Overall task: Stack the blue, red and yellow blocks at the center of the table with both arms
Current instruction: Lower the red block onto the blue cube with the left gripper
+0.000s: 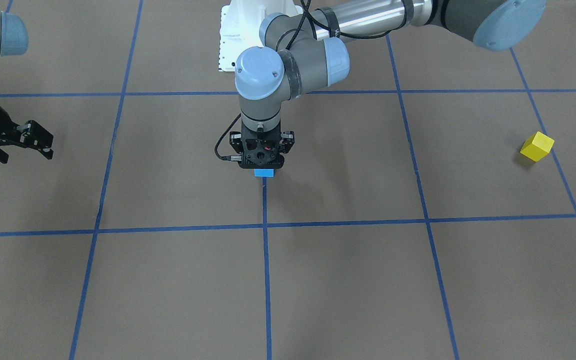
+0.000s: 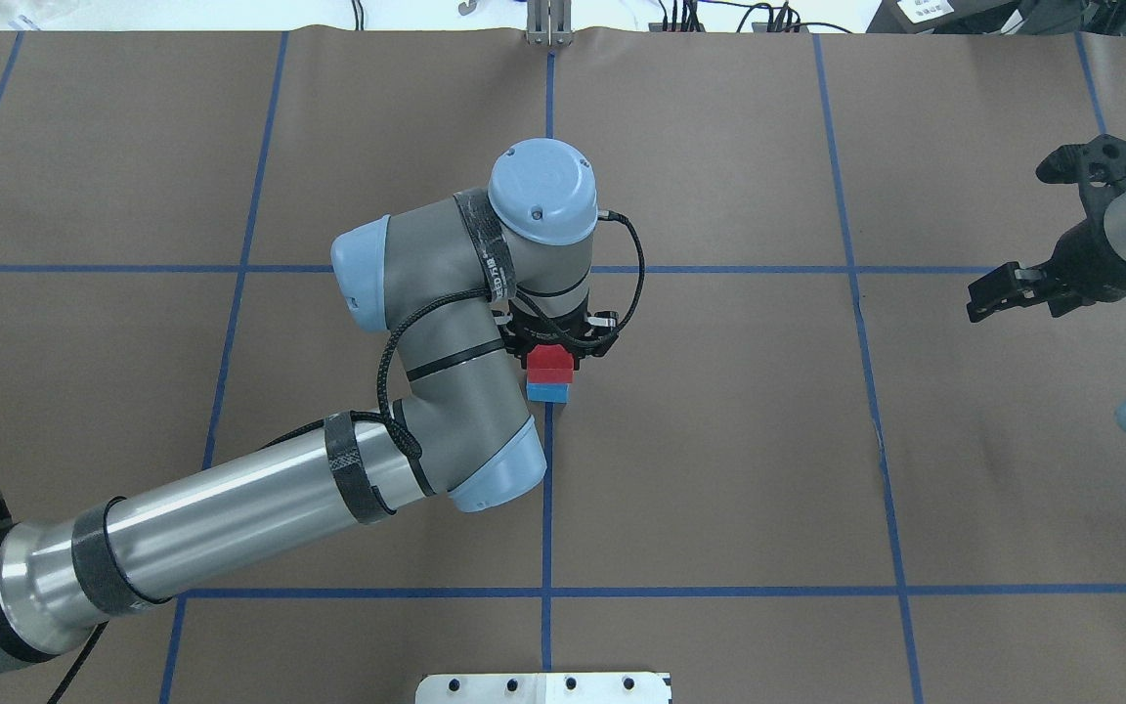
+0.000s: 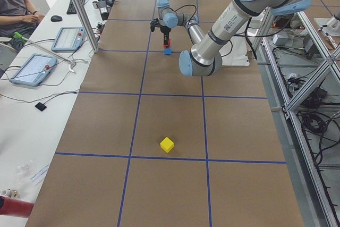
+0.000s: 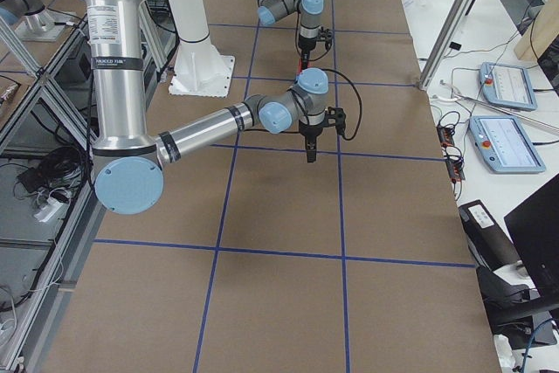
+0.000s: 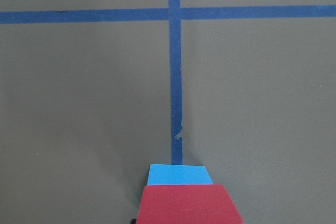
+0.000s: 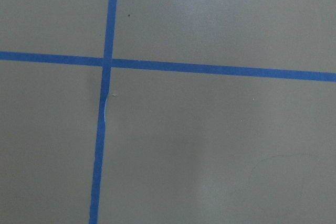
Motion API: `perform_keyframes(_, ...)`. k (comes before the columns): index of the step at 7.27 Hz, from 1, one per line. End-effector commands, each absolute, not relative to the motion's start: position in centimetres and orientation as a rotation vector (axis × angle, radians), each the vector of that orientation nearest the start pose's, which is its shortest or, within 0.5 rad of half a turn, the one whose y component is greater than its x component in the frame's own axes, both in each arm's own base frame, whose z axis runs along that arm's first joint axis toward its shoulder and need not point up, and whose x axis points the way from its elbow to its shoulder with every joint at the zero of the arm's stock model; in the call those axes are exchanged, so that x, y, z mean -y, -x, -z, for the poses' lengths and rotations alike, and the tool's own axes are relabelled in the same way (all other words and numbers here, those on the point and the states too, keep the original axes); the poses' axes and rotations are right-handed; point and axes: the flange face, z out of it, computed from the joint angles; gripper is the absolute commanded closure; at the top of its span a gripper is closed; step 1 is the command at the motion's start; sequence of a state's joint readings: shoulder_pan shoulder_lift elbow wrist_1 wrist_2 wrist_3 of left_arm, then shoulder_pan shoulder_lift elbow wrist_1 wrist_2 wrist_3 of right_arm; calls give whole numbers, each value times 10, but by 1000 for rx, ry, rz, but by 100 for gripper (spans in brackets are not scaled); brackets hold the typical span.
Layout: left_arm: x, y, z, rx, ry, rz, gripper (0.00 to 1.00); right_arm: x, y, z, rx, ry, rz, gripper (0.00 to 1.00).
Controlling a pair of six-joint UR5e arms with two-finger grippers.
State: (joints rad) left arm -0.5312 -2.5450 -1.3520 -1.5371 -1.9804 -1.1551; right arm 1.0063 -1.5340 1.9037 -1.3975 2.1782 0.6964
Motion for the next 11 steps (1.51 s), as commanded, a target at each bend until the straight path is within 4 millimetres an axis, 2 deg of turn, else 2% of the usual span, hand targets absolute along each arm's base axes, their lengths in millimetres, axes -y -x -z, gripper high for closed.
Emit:
perform_keyframes(1,472,-618,-136,-810,25,-38,100,471,208,-464,788,-76,40,0)
perform_keyframes(11,470,-618,-135,-833,9,-45,100,471,208,-464,788,-76,40,0)
